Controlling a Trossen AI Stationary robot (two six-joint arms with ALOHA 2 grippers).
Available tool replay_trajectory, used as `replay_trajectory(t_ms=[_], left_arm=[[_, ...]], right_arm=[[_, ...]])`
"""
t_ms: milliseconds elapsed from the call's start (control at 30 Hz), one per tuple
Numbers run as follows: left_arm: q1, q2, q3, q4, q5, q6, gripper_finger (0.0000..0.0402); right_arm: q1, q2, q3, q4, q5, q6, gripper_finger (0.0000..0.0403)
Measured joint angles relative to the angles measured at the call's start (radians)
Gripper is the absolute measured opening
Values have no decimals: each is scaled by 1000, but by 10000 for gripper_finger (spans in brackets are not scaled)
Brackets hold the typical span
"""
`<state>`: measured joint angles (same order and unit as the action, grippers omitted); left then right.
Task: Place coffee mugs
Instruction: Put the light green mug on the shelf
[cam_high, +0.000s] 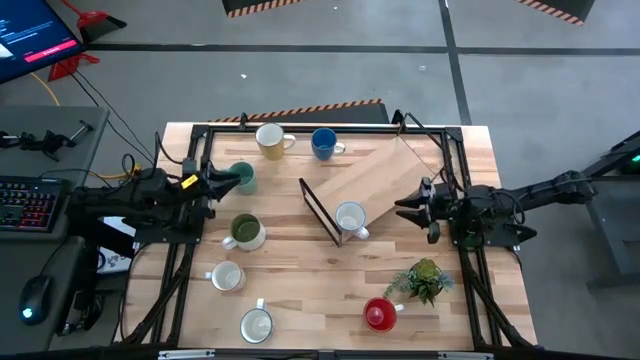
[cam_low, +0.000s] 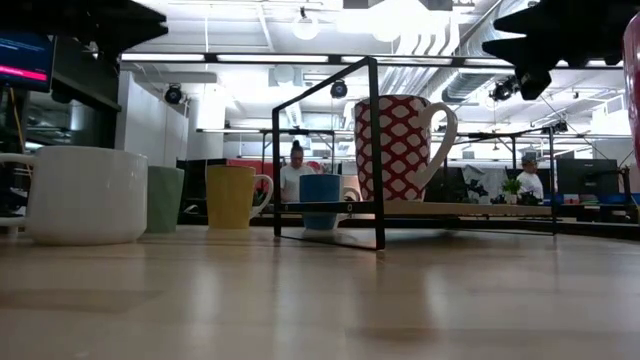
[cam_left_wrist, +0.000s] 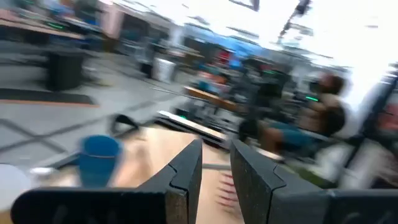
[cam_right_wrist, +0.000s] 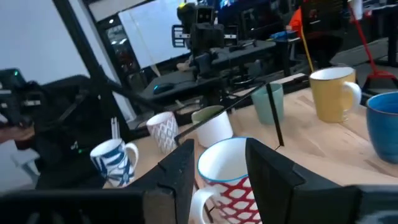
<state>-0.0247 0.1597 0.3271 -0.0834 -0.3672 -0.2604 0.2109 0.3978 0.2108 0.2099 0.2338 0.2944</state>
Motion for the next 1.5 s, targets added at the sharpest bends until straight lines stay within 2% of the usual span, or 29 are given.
replay_trajectory(t_ms=[167, 367, 467, 700, 867, 1067, 1300, 1500], left_arm=[[0, 6, 0, 0, -148, 11, 76], [0, 18, 0, 102, -169, 44, 76], [0, 49, 1, 167, -219, 105, 76], [0, 169, 82, 150, -259, 226, 76], [0, 250, 189, 56, -279, 333, 76], [0, 333, 334, -121, -341, 333, 76], [0, 408, 447, -326, -359, 160, 76], [0, 468, 472, -482, -358, 6, 76]], right_arm=[[-25, -16, 0, 9, 0, 20, 124], [-37, -20, 0, 15, 0, 41, 124], [-36, -20, 0, 13, 1, 48, 124], [-37, -20, 0, 13, 2, 48, 124], [-36, -20, 0, 11, 2, 49, 124], [-36, -20, 0, -38, 2, 94, 124], [-36, -20, 0, -88, 2, 124, 124], [-36, -20, 0, -90, 2, 93, 124]])
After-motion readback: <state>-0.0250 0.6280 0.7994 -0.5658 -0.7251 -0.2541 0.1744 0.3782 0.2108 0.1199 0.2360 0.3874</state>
